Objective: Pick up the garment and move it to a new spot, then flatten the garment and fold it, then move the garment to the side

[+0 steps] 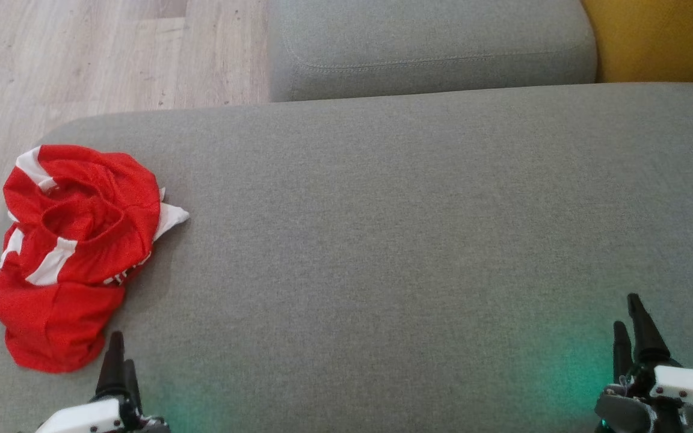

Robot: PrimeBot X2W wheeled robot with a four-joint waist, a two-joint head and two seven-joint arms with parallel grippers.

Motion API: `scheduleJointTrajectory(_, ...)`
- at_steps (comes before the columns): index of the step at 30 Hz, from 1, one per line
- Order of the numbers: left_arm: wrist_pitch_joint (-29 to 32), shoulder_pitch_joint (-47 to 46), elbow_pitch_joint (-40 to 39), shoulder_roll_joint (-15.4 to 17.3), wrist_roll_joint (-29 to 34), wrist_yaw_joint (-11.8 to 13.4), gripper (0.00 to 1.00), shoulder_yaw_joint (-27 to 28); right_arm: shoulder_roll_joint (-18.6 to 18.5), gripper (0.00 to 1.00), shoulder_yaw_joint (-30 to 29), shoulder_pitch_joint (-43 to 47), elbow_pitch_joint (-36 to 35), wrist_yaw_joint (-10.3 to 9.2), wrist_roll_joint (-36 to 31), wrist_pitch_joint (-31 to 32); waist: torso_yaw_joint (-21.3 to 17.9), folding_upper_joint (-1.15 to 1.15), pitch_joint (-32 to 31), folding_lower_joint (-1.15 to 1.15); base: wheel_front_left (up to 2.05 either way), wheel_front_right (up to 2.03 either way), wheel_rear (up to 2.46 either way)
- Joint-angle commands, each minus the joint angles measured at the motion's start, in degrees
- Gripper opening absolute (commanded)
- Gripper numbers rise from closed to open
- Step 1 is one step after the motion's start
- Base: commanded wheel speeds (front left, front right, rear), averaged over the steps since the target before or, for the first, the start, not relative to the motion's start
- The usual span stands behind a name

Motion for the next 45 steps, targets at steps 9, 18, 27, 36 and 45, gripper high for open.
scheduleJointTrajectory(9, -1.79, -2.74, -2.51, 0.15, 4.03, 0.08, 1.00, -0.84, -0.27, 1.00, 1.93, -3.05, -2.04, 0.05, -3.63, -1.89, 0.04, 0.00, -0.31, 0.00, 0.00, 0.00, 0.00)
scheduleJointTrajectory(18, -3.32, -2.68, -4.74, 0.17, 12.54, 1.53, 1.00, -2.41, -0.18, 1.00, 2.48, -2.99, -2.94, 0.09, -12.67, -3.41, 0.19, 0.00, -0.66, 0.00, 0.00, 0.00, 0.00)
scheduleJointTrajectory(27, -4.85, -2.68, -6.01, 0.19, 20.75, 3.40, 1.00, -4.54, -0.21, 1.00, 4.08, -2.83, -3.95, 0.12, -21.15, -4.93, 0.29, 0.00, -1.03, 0.00, 0.00, 0.00, 0.00)
scheduleJointTrajectory(36, -6.38, -2.81, -6.53, 0.24, 28.65, 5.34, 1.00, -6.40, -0.24, 1.00, 5.41, -2.86, -4.57, 0.15, -27.76, -6.45, 0.34, 0.00, -1.46, 0.00, 0.00, 0.00, 0.00)
scheduleJointTrajectory(45, -7.74, -3.14, -6.87, 0.27, 34.29, 6.44, 1.00, -7.77, -0.28, 1.00, 6.53, -2.95, -5.00, 0.18, -33.53, -7.80, 0.51, 0.00, -1.82, 0.00, 0.00, 0.00, 0.00)
